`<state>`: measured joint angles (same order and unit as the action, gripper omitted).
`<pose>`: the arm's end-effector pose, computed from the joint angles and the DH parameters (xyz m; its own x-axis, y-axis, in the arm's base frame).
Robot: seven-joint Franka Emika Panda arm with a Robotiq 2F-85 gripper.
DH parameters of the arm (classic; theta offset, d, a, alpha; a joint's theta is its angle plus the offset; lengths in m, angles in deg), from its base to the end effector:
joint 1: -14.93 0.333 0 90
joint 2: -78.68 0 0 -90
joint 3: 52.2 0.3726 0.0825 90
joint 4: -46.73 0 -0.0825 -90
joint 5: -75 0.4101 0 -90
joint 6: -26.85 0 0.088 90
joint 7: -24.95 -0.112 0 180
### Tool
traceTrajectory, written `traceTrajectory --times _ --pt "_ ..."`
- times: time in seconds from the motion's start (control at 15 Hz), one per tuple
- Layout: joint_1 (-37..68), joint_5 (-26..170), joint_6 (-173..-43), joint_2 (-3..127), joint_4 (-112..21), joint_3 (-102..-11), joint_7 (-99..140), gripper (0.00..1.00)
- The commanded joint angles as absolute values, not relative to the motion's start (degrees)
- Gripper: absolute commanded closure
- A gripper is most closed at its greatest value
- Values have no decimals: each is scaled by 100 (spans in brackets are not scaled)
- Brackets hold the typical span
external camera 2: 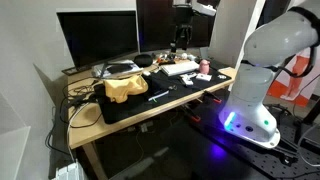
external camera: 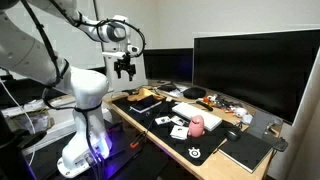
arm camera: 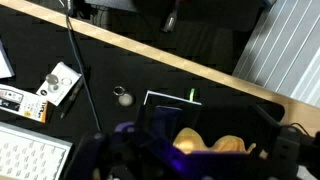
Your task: Pick up the object from the table and put it in the pink thing
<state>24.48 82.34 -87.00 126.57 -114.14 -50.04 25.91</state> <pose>0.2712 0.0647 0.4494 0.9875 0.1567 0.0147 0.1573 -0.9835 -0.0896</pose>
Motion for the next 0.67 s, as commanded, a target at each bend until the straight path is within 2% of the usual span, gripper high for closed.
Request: traceTrajectory --times 0.0,0.6 --pt "2392 8272 -8671 12648 -11453 -4955 2628 0" --pt "2152 8370 -8671 12742 -11296 -5467 2820 0"
